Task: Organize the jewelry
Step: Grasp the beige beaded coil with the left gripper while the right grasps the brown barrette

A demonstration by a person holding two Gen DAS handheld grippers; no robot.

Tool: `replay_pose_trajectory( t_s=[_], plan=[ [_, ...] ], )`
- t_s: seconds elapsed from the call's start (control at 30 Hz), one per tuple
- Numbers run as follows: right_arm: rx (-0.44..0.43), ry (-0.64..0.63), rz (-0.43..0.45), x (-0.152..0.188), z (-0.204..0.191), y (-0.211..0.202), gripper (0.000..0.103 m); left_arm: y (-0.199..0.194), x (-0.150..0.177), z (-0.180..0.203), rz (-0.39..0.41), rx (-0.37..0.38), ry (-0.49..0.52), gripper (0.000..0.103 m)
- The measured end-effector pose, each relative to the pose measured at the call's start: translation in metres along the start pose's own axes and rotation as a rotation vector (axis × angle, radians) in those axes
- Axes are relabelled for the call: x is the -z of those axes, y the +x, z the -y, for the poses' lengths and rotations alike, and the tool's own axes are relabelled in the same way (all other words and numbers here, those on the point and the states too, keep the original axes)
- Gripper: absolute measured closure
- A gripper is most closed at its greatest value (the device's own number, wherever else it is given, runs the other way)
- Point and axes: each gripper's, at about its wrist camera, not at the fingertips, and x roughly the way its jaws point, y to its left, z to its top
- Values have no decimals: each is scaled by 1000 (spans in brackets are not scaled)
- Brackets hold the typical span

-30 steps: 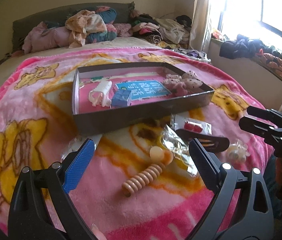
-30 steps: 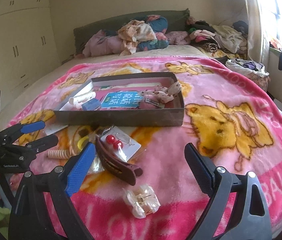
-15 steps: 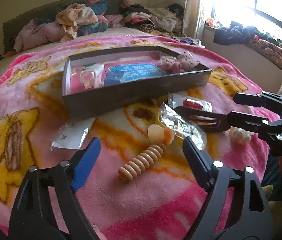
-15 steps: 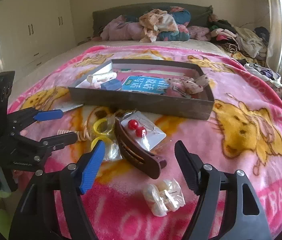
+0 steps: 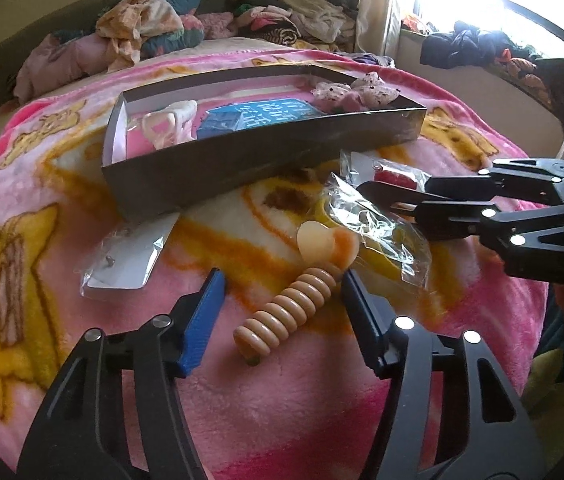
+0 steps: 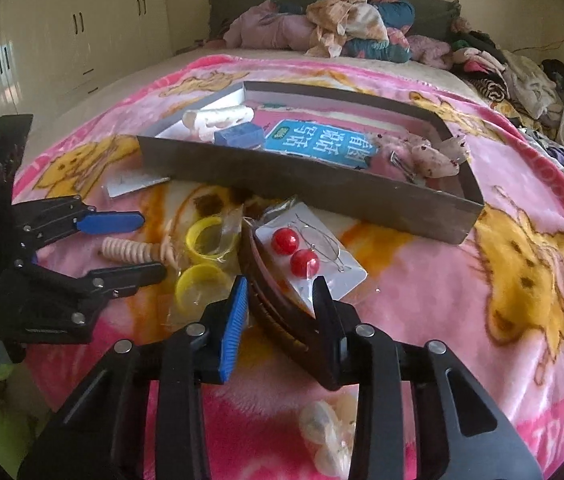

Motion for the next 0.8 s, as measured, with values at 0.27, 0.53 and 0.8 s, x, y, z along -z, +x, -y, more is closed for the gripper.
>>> replay_pose_trajectory(
  t_s=[0.27, 0.53, 0.8],
  plan=[
    [-49, 14, -25, 5, 2, -6, 78, -4, 2, 6, 5, -12, 28, 65],
    [-33, -66, -64, 8, -14, 0, 81, -9, 5, 11, -8, -5, 43, 84],
    [-2, -49, -42, 4, -12, 4, 86, -10, 10, 12, -13, -4, 28, 88]
  ],
)
